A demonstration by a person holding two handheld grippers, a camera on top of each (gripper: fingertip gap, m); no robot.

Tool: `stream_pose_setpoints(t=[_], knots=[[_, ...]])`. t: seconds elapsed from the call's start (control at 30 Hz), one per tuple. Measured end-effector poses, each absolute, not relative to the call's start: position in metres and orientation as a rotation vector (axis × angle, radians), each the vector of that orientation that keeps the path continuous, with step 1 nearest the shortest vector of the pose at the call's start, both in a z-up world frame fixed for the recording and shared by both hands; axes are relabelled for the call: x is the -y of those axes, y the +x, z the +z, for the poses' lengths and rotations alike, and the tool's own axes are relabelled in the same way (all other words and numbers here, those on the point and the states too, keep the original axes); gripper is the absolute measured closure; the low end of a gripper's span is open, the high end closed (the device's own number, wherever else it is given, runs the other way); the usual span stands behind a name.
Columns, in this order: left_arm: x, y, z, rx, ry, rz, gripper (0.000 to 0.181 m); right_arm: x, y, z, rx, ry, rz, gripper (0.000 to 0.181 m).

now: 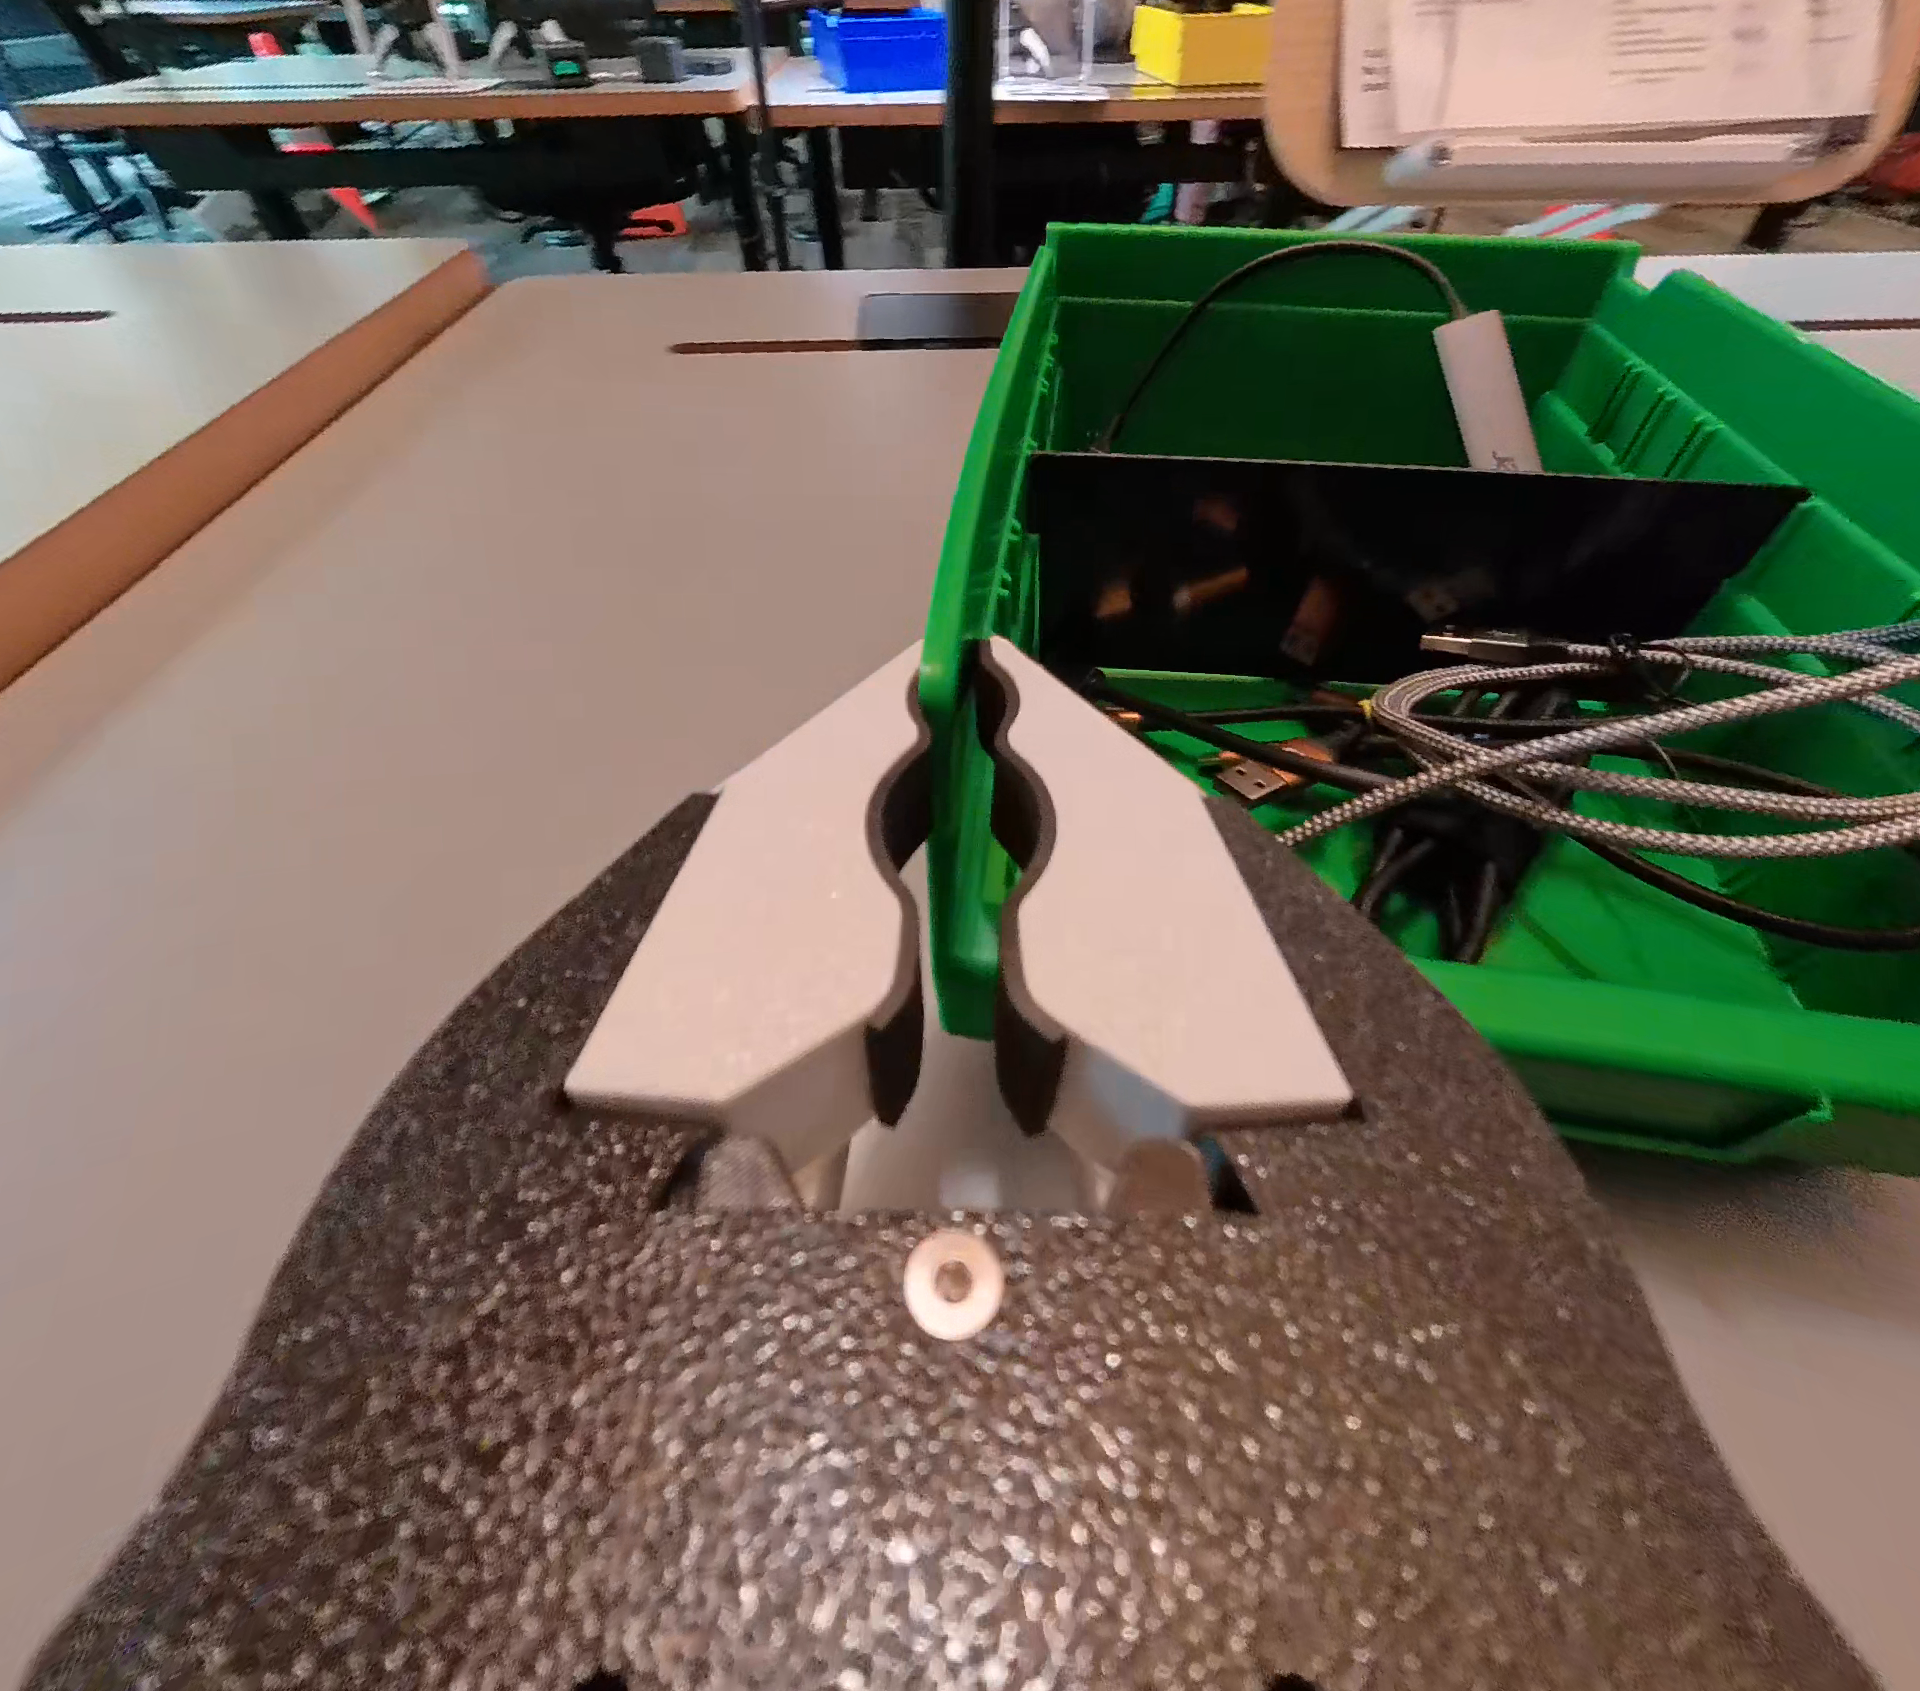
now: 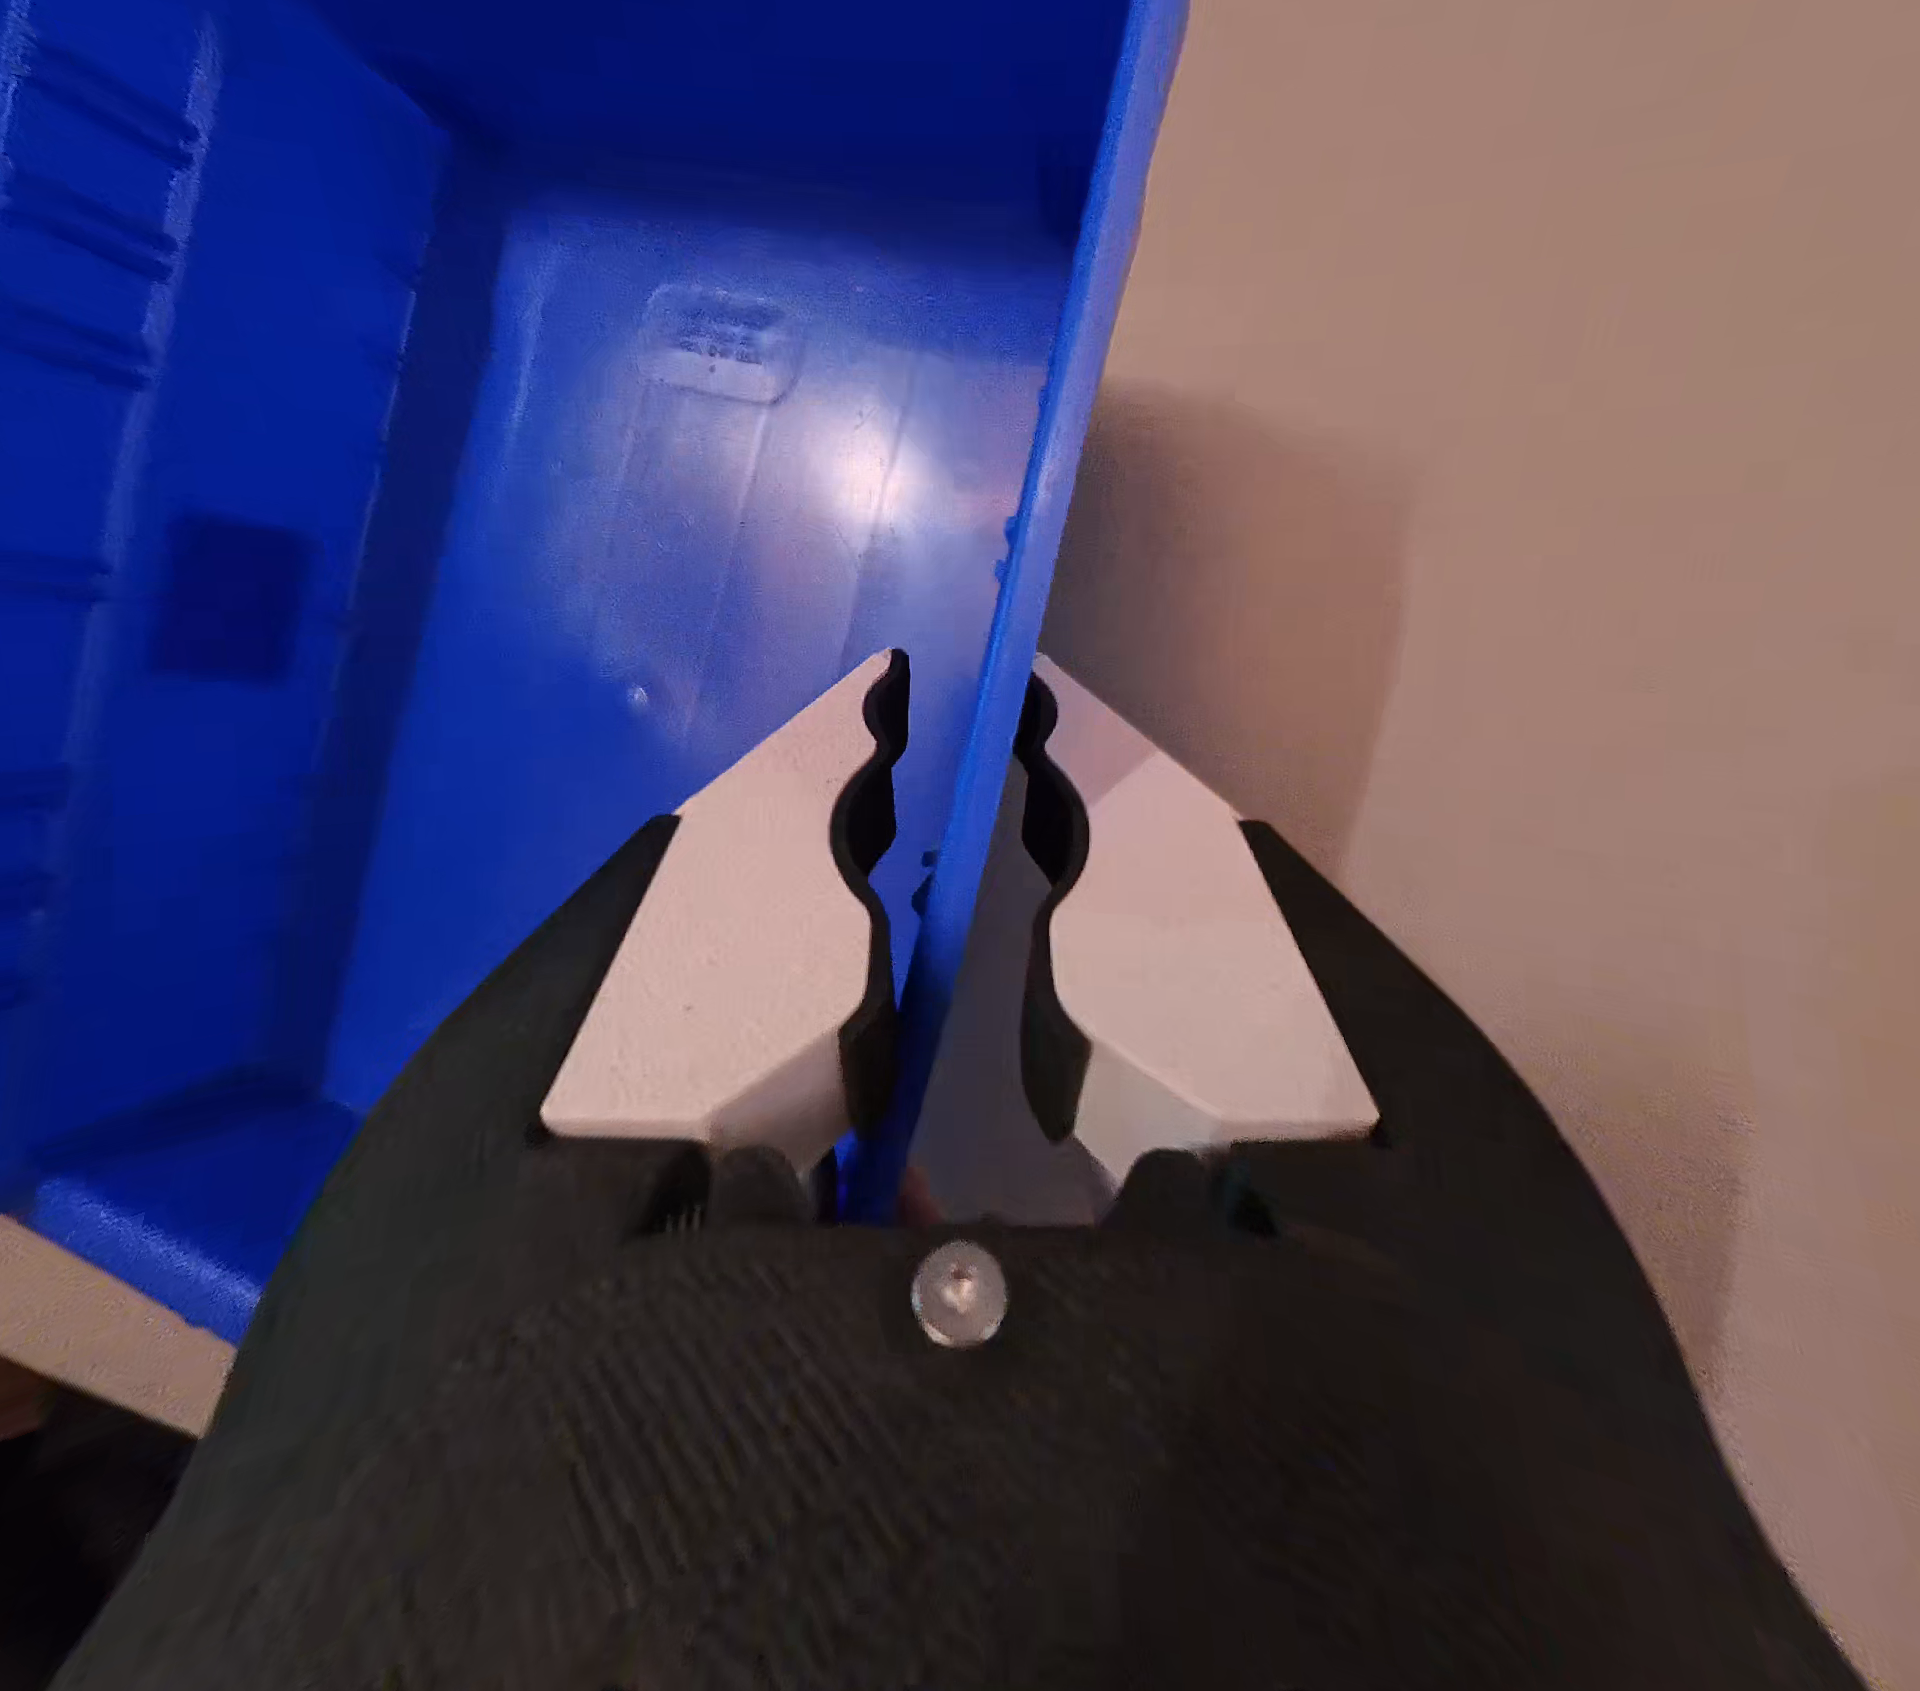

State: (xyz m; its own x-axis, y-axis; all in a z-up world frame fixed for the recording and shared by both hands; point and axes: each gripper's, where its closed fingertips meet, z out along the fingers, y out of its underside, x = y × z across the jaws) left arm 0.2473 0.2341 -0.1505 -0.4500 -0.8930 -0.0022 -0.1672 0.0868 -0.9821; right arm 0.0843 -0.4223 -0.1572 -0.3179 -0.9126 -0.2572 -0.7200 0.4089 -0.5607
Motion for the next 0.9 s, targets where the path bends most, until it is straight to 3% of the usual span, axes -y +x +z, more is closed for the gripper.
stream_pose_setpoints(t=[0.17, 0.53, 0.67, 0.77, 0.83, 0.9], knots=[[-0.279, 0.257, -0.150, -1.617, -1.128, -1.314, 0.180, 0.457, 0.062, -0.204, -2.150, -1.364, -0.419, 0.162], [-0.293, 0.331, -0.153, -1.584, -1.261, -1.216, 0.180, 0.498, 0.141, -0.203, -2.063, -1.675, -0.561, 0.162], [-0.283, 0.368, -0.154, -1.587, -1.242, -1.209, 0.180, 0.519, 0.161, -0.194, -2.048, -1.799, -0.818, 0.137], [-0.279, 0.382, -0.155, -1.645, -1.218, -1.170, 0.180, 0.540, 0.156, -0.150, -2.028, -1.936, -1.249, 0.086], [-0.279, 0.380, -0.155, -1.732, -1.185, -1.123, 0.178, 0.530, 0.152, -0.097, -1.918, -1.854, -1.575, 0.086], [-0.285, 0.377, -0.144, -1.753, -1.158, -1.072, 0.163, 0.473, 0.159, -0.058, -1.655, -1.728, -1.622, 0.078]])
